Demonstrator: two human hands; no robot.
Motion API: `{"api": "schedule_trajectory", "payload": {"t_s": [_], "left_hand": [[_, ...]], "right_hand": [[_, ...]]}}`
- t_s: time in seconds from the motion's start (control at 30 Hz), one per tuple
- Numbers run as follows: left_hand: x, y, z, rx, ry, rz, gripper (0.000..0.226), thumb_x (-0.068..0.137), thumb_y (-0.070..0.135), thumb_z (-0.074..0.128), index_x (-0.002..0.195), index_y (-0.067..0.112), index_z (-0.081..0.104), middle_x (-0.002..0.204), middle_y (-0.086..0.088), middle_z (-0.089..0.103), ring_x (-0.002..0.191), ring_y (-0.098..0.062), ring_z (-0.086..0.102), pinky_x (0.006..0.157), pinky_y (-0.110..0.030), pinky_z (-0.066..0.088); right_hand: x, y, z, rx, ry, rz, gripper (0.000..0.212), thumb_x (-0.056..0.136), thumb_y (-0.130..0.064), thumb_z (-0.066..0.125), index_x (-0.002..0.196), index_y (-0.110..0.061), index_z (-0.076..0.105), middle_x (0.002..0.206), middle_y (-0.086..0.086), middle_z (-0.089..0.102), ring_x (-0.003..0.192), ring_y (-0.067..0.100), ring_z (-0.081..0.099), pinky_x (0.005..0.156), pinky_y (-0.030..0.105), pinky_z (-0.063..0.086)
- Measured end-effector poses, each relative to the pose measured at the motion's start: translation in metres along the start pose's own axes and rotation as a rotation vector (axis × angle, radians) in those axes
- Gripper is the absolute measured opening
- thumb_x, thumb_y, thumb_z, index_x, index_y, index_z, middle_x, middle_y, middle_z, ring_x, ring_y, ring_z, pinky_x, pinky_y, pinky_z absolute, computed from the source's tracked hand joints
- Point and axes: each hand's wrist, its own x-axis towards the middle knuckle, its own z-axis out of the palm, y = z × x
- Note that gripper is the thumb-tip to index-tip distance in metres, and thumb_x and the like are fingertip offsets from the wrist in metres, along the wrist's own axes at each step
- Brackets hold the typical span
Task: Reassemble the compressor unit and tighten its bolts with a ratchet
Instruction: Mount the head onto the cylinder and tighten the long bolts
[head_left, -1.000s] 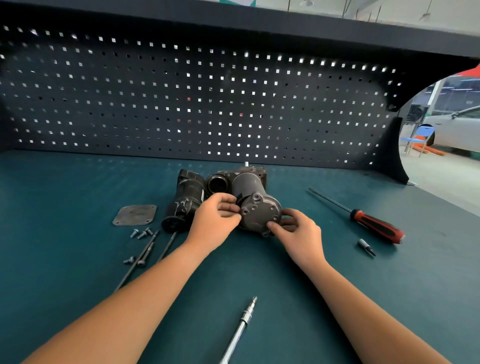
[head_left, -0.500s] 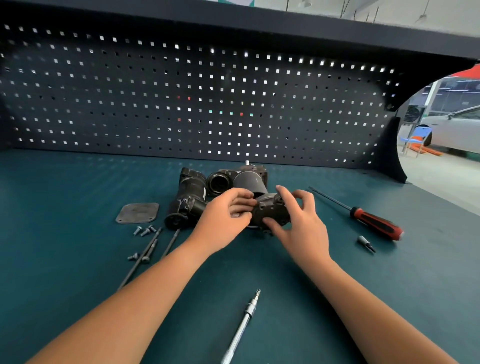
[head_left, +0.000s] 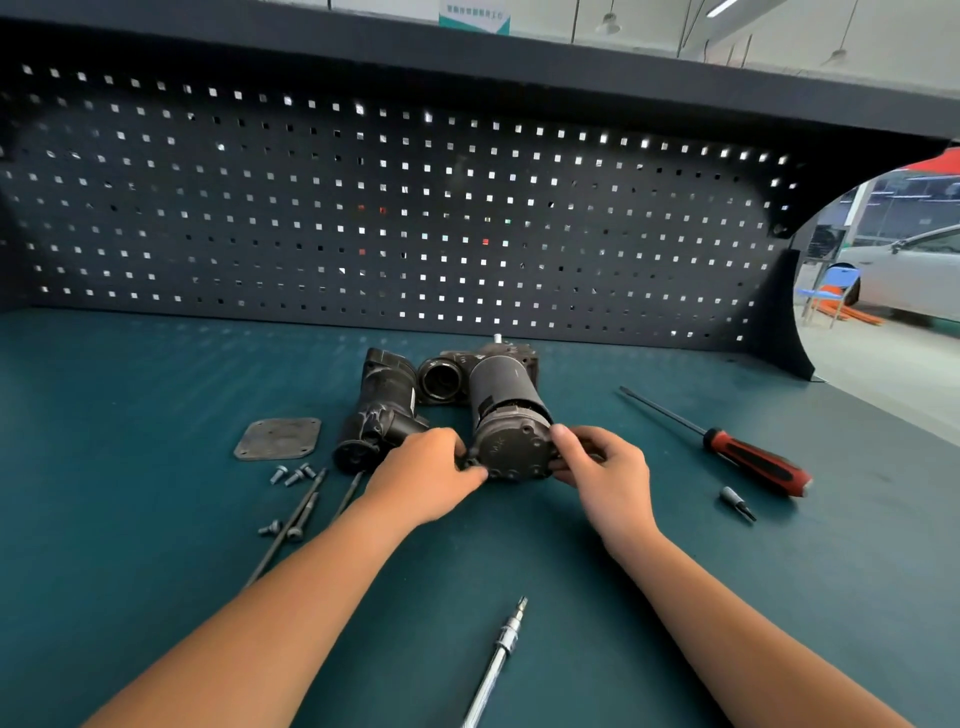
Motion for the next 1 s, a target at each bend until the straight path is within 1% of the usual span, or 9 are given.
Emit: {"api": "schedule_trajectory", "payload": {"t_s": [0.3,0.4,0.43,0.5,0.67,0.77,0.87,0.93,1.0], "left_hand": [[0.003,0.005,0.015,0.105,0.048,-0.028,0.038,0.090,0.044,0.051,0.102,0.009,0.062,0.101,-0.009,0.064,0.093,-0.032,0.060,0.072,-0.033,0.047],[0.004,0.007,0.019,0.098,0.062,-0.019,0.035,0.094,0.040,0.046,0.093,0.008,0.061,0.089,-0.009,0.062,0.088,-0.033,0.060,0.063,-0.030,0.041],[0.004,0.007,0.019,0.084,0.059,-0.024,0.035,0.094,0.039,0.046,0.091,0.008,0.061,0.084,-0.008,0.060,0.085,-0.032,0.060,0.062,-0.030,0.041],[0.004,0.007,0.019,0.053,0.051,-0.033,0.035,0.095,0.039,0.046,0.087,0.009,0.061,0.078,-0.005,0.056,0.083,-0.032,0.061,0.061,-0.030,0.041],[0.006,0.007,0.021,0.034,0.077,-0.015,0.033,0.095,0.037,0.046,0.087,0.010,0.062,0.091,-0.011,0.064,0.087,-0.034,0.060,0.063,-0.031,0.040],[0.007,0.007,0.021,0.020,0.070,-0.022,0.033,0.095,0.039,0.045,0.090,0.011,0.063,0.094,-0.011,0.064,0.089,-0.034,0.060,0.066,-0.032,0.041],[0.009,0.007,0.020,-0.007,0.042,-0.027,0.031,0.095,0.038,0.045,0.089,0.012,0.062,0.095,-0.011,0.064,0.091,-0.033,0.059,0.070,-0.034,0.043],[0.009,0.006,0.021,-0.037,0.037,-0.028,0.030,0.094,0.036,0.046,0.088,0.012,0.062,0.095,-0.013,0.064,0.091,-0.034,0.059,0.071,-0.034,0.042],[0.009,0.006,0.022,-0.064,0.042,-0.030,0.029,0.094,0.035,0.047,0.085,0.012,0.063,0.095,-0.014,0.065,0.092,-0.035,0.059,0.068,-0.033,0.039]], "right_hand": [[0.013,-0.014,0.005,-0.117,0.030,-0.062,0.016,0.082,-0.027,0.069,0.067,-0.025,0.065,0.061,-0.005,0.065,0.064,0.015,0.063,0.077,0.037,0.056],[0.016,-0.018,0.004,-0.179,0.010,-0.135,0.006,0.081,-0.028,0.071,0.080,-0.022,0.069,0.067,-0.014,0.064,0.068,0.003,0.061,0.069,0.015,0.051],[0.017,-0.018,0.004,-0.204,0.001,-0.159,0.010,0.079,-0.028,0.072,0.085,-0.021,0.069,0.069,-0.017,0.062,0.068,-0.004,0.059,0.063,0.006,0.046],[0.018,-0.018,0.004,-0.247,-0.010,-0.184,0.018,0.077,-0.029,0.074,0.092,-0.019,0.069,0.071,-0.017,0.061,0.069,-0.007,0.056,0.058,-0.002,0.038],[0.019,-0.013,0.004,-0.304,0.002,-0.223,0.020,0.078,-0.032,0.073,0.092,-0.019,0.068,0.094,-0.003,0.059,0.085,0.008,0.055,0.065,0.000,0.034],[0.020,-0.009,0.002,-0.270,-0.061,-0.194,0.016,0.080,-0.031,0.071,0.087,-0.026,0.058,0.107,-0.004,0.053,0.104,0.010,0.050,0.081,0.013,0.034],[0.019,-0.004,0.008,-0.201,-0.241,-0.120,0.034,0.083,-0.035,0.066,0.111,-0.026,0.050,0.111,-0.012,0.053,0.108,0.007,0.050,0.085,0.018,0.036],[0.019,0.000,0.014,-0.221,-0.294,-0.135,0.054,0.083,-0.037,0.065,0.131,-0.029,0.041,0.113,-0.021,0.049,0.105,0.002,0.048,0.082,0.009,0.034],[0.020,0.003,0.016,-0.215,-0.273,-0.161,0.059,0.083,-0.036,0.066,0.135,-0.031,0.039,0.107,-0.032,0.045,0.104,0.000,0.047,0.073,-0.002,0.032]]}}
